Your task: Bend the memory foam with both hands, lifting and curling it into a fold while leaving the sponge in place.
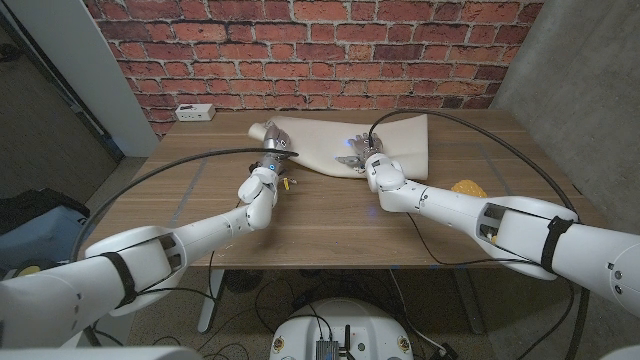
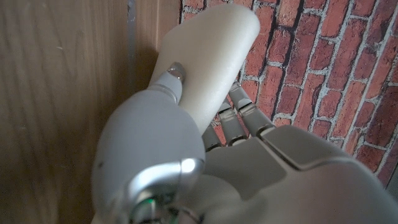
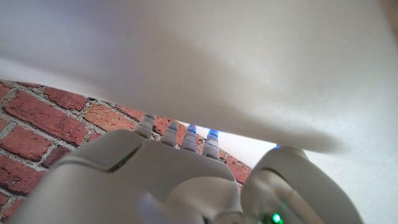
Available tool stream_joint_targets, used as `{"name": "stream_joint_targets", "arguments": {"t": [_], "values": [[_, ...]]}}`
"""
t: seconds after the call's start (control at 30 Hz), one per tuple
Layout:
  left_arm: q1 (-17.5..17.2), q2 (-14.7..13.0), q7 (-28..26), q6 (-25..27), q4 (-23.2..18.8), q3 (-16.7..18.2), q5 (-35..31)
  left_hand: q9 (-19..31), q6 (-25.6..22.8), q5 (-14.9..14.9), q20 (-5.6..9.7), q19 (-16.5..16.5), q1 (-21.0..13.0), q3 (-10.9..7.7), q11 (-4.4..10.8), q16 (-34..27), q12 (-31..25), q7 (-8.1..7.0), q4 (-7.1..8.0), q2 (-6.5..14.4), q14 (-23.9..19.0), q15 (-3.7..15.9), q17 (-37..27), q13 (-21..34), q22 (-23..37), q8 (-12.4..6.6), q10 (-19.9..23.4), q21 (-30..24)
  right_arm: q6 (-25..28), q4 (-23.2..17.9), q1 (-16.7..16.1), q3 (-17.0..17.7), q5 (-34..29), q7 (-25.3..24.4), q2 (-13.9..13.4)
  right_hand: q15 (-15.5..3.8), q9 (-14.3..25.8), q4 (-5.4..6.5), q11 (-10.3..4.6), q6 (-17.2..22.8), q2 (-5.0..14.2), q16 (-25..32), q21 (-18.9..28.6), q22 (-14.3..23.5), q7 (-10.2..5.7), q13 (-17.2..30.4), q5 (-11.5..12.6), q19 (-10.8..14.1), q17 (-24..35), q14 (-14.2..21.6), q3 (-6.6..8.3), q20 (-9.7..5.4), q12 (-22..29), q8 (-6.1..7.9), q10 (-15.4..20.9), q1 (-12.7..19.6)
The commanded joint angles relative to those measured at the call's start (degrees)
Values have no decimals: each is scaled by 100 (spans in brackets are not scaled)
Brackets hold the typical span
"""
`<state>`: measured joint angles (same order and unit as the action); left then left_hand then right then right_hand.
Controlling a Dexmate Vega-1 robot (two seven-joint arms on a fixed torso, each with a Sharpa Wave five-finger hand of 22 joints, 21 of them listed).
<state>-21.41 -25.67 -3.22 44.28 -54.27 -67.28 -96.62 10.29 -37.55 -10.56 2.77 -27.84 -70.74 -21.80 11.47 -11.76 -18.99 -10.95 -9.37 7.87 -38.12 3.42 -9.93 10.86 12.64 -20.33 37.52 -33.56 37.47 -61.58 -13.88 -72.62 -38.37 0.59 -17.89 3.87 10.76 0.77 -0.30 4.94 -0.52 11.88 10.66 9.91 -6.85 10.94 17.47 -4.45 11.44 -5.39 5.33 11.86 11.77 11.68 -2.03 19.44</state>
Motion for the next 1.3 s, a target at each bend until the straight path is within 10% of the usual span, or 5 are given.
{"name": "stream_joint_targets", "arguments": {"t": [0.03, 0.33, 0.5, 1.3], "values": [[326, 211, -1925, 673, 706, -527, 1090, 116, -1417, -17, 86, 29, -168, -160, -18, -169, -140, -98, -19, 120, -814, 1050, -130, 218, -34, -383, 1119, -359, -19, -144, -57, 45, -20, -19, -109, -42, 17, -49, 13, 123, 32, 63, 75, 25, -3, 4, 48, 144, 3, 121, 19, 27, 53, 53, 113, 86], [595, -110, -2902, 825, 640, -956, 1209, 329, -2277, -34, 193, 168, -364, -17, 18, -342, -410, -48, -19, 106, -1242, 1055, -233, 693, -69, -898, 1933, -691, -23, -452, -191, 220, 88, 19, -275, -100, 15, -66, 4, 215, 108, 120, 147, 39, 9, 6, 69, 359, -3, 287, 48, 18, 80, 60, 258, 120], [765, -336, -3411, 772, 477, -1071, 1188, 376, -2293, -25, 223, 218, -386, -6, 19, -291, -406, -66, -11, 99, -1167, 1055, -217, 751, -81, -951, 1959, -719, -78, -609, -269, 278, 107, 6, -375, -160, 14, -1, 22, 382, 387, 150, 205, 40, 10, 9, 80, 606, 11, 379, 138, 18, 113, 82, 460, 89], [1681, -282, -4678, -423, 378, -1278, 1084, 535, -2364, 29, 441, 215, -404, 95, 30, -319, -393, -77, 14, 58, -1319, 1058, -237, 983, -113, -1178, 2102, -924, -109, -1037, -465, 304, -169, 185, -578, -190, 10, -41, 25, 421, 366, 144, 215, 29, 27, 10, 66, 741, -1, 431, 133, 15, 96, 61, 511, 105]]}}
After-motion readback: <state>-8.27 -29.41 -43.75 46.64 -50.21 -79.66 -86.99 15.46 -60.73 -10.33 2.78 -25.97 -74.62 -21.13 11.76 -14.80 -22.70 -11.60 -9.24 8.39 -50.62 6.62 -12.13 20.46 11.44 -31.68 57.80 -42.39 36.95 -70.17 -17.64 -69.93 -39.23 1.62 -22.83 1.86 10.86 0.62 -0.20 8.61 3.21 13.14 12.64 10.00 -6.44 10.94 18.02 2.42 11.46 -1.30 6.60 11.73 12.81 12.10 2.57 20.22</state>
